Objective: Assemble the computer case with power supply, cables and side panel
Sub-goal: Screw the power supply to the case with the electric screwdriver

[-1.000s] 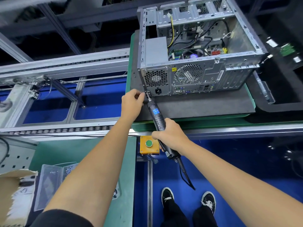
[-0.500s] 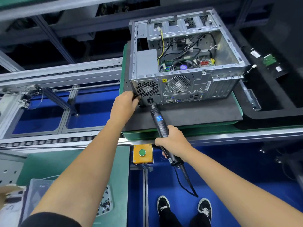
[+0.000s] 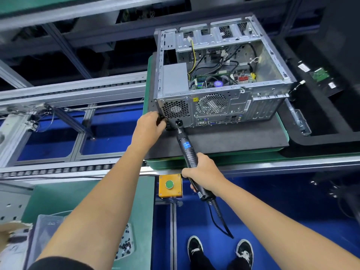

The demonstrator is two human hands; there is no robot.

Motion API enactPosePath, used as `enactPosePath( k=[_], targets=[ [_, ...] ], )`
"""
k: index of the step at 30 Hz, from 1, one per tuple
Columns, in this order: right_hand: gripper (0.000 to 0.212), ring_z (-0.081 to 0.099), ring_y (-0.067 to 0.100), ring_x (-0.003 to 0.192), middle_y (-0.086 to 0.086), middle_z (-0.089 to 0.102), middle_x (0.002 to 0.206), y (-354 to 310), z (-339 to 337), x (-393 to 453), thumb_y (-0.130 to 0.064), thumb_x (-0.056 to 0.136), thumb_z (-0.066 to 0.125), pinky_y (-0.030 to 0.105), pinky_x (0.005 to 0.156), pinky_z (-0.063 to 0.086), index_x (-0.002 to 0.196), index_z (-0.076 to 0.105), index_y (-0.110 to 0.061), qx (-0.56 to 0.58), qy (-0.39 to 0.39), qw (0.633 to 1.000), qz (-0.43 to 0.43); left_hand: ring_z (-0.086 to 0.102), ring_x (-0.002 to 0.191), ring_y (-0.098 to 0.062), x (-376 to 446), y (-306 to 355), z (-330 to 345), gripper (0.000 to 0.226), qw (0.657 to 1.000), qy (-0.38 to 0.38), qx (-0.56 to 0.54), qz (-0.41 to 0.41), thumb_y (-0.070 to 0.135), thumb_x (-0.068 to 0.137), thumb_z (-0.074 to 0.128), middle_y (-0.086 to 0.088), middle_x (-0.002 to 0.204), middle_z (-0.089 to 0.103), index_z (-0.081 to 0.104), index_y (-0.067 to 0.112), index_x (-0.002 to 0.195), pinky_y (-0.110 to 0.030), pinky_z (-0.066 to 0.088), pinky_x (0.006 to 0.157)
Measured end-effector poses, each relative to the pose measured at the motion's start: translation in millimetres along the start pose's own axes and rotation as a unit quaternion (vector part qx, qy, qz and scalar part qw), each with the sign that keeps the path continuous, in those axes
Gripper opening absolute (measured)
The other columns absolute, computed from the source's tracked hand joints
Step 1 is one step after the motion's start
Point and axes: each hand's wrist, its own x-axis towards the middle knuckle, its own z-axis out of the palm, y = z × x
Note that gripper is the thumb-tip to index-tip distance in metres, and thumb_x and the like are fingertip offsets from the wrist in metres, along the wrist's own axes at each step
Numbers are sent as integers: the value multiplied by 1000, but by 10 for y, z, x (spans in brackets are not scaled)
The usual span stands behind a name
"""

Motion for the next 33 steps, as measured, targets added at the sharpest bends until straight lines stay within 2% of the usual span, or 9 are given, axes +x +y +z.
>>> enactPosePath(
  k=[3, 7, 9, 14, 18, 21, 25, 28, 33],
  targets=[
    [32, 57, 26, 61, 12, 57, 86, -19, -3, -1, -14, 78, 72, 44, 64, 57, 93, 44, -14, 0, -1, 1000, -5, 49, 71, -21, -10, 11, 23, 20, 1000, 12, -23, -12, 23, 91, 59, -7, 78, 59, 58, 5, 81, -26, 31, 58],
    [32, 58, 23, 54, 11, 58, 85, -47, 5, 3, -13, 78, 71, 39, 58, 56, 96, 44, -13, 12, -6, 1000, -10, 49, 72, -19, -14, 2, 24, 20, 999, 27, -45, -13, 24, 92, 61, -1, 78, 57, 61, 6, 84, -23, 32, 59],
    [32, 57, 24, 57, 12, 59, 87, -58, 28, 3, -14, 78, 72, 43, 62, 57, 95, 45, -14, 9, -6, 1000, -13, 49, 72, -18, -15, 3, 25, 20, 998, 31, -54, -18, 26, 93, 61, 1, 77, 56, 60, 8, 83, -20, 30, 56],
    [35, 58, 25, 60, 13, 60, 90, -43, 72, -13, -16, 78, 72, 46, 66, 58, 99, 45, -12, 2, -8, 1000, -10, 53, 72, -23, -43, 4, 82, 29, 995, 29, -70, -61, 34, 94, 58, -4, 75, 59, 62, 6, 84, -30, 40, 61],
    [32, 57, 24, 54, 12, 57, 84, 13, 43, -41, -14, 78, 71, 40, 59, 55, 95, 44, -12, 11, 3, 1000, 0, 50, 66, -23, -197, 76, 238, 31, 998, 14, -39, -54, 36, 94, 58, 0, 65, 54, 57, 13, 72, -30, 29, 59],
    [30, 56, 21, 45, 11, 57, 80, 51, -30, -57, -12, 79, 70, 31, 49, 51, 93, 44, -13, 24, 5, 1000, 12, 51, 69, -20, -268, 196, 398, 27, 999, -13, -35, -24, 33, 94, 58, -4, 74, 62, 62, 10, 79, -30, 35, 62],
    [29, 55, 20, 41, 9, 56, 77, 103, -147, -74, -11, 79, 70, 27, 44, 47, 92, 43, -14, 31, 10, 999, 22, 59, 82, -31, -195, 349, 518, 19, 999, -32, -31, -21, 24, 91, 58, -14, 86, 68, 64, 5, 89, -35, 41, 65],
    [30, 55, 20, 42, 9, 55, 76, 146, -204, -94, -12, 80, 70, 27, 43, 46, 91, 43, -14, 32, 12, 999, 31, 56, 81, -30, -208, 404, 617, 19, 998, -42, -29, -33, 23, 90, 59, -12, 84, 62, 62, 5, 86, -32, 36, 64],
    [29, 54, 20, 43, 9, 55, 78, 172, -232, -90, -12, 80, 70, 27, 44, 47, 92, 43, -13, 36, 10, 998, 51, 46, 74, -21, -367, 453, 770, 18, 996, 8, -66, -63, 22, 93, 54, -1, 83, 44, 46, 12, 81, -30, 31, 63]
  ],
)
